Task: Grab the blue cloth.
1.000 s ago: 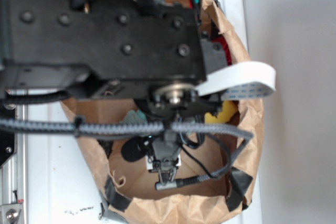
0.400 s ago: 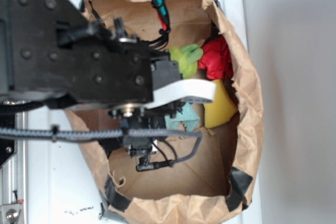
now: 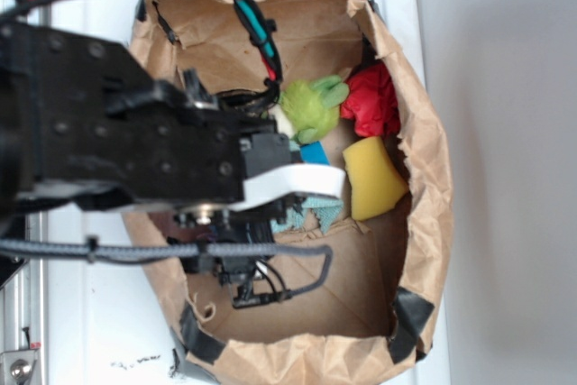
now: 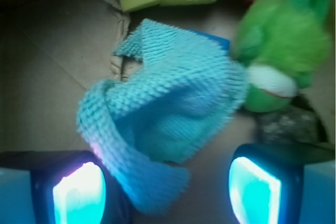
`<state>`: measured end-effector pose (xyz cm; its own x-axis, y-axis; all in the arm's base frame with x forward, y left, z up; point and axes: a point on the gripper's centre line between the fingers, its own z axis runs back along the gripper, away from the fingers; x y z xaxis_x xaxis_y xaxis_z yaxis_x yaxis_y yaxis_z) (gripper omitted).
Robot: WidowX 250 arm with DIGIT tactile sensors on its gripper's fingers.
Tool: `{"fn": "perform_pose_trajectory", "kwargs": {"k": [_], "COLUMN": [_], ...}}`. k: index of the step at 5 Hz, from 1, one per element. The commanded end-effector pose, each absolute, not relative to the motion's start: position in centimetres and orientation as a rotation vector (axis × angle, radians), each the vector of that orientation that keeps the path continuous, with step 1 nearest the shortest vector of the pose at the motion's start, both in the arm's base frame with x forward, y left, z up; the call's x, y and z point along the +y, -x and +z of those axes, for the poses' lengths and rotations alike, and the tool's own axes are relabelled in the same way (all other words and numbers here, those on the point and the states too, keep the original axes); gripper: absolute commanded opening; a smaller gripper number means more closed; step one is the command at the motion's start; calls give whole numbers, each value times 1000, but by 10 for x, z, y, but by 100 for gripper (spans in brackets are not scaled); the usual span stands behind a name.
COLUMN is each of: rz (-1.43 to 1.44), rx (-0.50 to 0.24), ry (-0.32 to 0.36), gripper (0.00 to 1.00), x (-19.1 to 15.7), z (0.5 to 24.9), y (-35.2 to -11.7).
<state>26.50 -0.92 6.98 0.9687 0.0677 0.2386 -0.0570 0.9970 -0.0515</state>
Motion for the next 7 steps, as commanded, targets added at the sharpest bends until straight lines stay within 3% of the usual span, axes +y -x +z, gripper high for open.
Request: {"fn": "perform_pose_trajectory", "kwargs": {"k": [1, 3, 4, 7], "rz": [48, 54, 81, 80], "rx": [-284, -311, -317, -344], "ry": [39, -31, -32, -44], "gripper": [100, 100, 0, 0], "x": [-37, -42, -40, -33], "z": [72, 56, 52, 68], "y": [-288, -296, -305, -301]}}
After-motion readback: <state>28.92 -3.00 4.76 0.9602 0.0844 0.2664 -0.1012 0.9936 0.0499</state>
